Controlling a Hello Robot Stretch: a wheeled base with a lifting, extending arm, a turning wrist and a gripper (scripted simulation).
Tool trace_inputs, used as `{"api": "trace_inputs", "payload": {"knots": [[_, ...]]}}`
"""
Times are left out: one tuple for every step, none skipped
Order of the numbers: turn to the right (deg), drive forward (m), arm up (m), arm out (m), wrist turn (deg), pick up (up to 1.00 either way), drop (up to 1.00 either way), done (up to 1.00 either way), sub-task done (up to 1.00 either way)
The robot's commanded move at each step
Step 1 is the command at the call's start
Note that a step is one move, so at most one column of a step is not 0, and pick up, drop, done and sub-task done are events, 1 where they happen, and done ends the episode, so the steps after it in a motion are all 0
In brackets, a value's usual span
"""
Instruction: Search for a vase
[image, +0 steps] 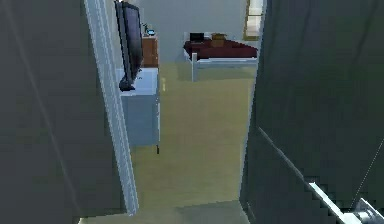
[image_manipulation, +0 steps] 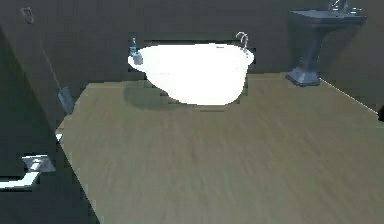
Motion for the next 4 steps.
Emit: {"api": "trace_inputs", "payload": {"knots": [[0.0, 1.00, 0.00, 0.00, 0.0, 0.00, 0.00, 0.00, 0.00], [9.0, 0.00, 0.00, 0.00, 0.0, 0.00, 0.00, 0.00, 0.00], [0.0, 0.45, 0.00, 0.00, 0.0, 0.00, 0.00, 0.00, 0.00], [-9.0, 0.00, 0.00, 0.00, 0.0, 0.00, 0.00, 0.00, 0.00]]}}
